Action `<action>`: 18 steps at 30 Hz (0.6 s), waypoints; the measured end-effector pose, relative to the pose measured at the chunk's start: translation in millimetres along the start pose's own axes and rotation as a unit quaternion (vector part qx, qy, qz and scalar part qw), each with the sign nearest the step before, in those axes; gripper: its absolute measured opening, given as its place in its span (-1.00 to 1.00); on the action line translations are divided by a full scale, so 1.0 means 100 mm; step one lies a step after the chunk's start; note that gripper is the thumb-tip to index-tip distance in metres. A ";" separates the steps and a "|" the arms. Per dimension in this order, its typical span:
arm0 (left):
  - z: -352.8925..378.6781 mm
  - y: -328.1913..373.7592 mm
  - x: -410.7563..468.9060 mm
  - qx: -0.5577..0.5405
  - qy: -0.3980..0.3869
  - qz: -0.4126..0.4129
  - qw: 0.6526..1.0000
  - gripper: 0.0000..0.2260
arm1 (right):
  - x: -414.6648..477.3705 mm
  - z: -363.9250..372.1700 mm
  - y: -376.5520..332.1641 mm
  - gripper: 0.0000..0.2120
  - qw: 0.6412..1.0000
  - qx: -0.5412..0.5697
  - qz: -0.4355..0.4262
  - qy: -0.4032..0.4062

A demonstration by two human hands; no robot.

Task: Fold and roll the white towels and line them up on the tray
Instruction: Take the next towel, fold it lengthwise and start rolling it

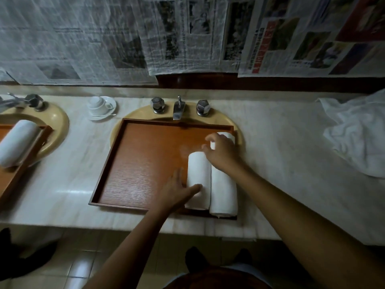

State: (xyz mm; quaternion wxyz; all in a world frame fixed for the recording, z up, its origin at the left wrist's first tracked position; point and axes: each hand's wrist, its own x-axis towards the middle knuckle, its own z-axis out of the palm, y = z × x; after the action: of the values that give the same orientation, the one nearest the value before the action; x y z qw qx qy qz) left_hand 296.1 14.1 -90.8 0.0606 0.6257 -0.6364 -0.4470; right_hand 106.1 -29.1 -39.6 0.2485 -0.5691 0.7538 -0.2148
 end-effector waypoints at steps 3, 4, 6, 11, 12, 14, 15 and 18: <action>0.00 0.09 0.07 -0.015 -0.025 0.022 0.999 0.07 | -0.34 -0.16 0.40 -0.58 0.990 0.099 0.089 0.039; 0.01 0.11 0.10 -0.013 -0.034 0.030 0.999 0.09 | -0.46 -0.17 0.52 -0.54 0.985 0.113 0.124 0.023; 0.03 0.14 0.17 -0.015 -0.050 0.027 0.998 0.10 | -0.68 -0.14 0.68 -0.45 0.976 0.132 0.167 -0.037; -0.02 0.07 0.24 -0.084 -0.092 0.048 0.991 0.00 | -0.99 0.01 0.77 -0.25 0.968 0.156 0.173 -0.091; -0.03 0.02 0.23 -0.106 -0.104 0.057 0.987 -0.02 | -0.99 0.03 0.77 -0.26 0.968 0.158 0.173 -0.085; -0.02 -0.02 0.21 -0.133 -0.118 0.061 0.982 -0.04 | -1.00 0.05 0.76 -0.27 0.970 0.154 0.174 -0.073; -0.01 -0.03 0.20 -0.142 -0.120 0.063 0.981 -0.05 | -1.00 0.07 0.75 -0.26 0.971 0.146 0.174 -0.071; 0.02 0.00 0.17 -0.167 -0.129 0.076 0.975 -0.10 | -0.97 0.14 0.74 -0.23 0.975 0.111 0.182 -0.061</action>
State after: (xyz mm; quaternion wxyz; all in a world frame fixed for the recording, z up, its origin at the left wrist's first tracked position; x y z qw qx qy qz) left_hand 291.6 0.5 -100.5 0.1156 0.4939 -0.6012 -0.6175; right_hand 81.4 83.0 -82.3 0.3901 -0.4031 0.7999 -0.2132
